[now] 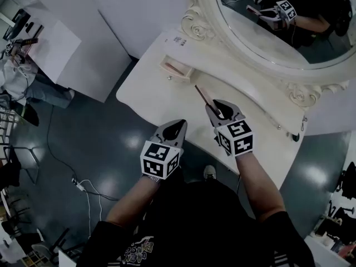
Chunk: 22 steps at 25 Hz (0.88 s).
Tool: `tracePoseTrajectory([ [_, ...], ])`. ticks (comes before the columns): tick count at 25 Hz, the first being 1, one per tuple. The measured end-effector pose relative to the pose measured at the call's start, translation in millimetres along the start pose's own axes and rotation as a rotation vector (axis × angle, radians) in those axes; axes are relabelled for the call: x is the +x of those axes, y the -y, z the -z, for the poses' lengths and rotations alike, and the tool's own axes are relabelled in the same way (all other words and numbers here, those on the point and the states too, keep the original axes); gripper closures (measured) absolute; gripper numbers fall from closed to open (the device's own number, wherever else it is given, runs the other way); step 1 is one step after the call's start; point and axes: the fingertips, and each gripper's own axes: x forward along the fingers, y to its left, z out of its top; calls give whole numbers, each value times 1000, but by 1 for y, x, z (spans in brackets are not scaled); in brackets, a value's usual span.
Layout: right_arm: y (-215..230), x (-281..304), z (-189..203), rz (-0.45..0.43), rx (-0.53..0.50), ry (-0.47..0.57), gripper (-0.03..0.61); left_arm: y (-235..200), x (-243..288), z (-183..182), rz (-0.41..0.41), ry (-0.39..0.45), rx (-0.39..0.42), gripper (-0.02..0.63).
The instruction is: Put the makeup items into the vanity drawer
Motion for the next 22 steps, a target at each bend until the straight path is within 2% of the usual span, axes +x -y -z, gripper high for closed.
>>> tracePoseTrajectory([
  [9,-7,43,-37,-27,-44,12,468,-36,-3,-19,-22,20,4,617],
  [22,4,138,-59,0,-80,-38,469,-110,7,-14,-1,-37,-19,617],
])
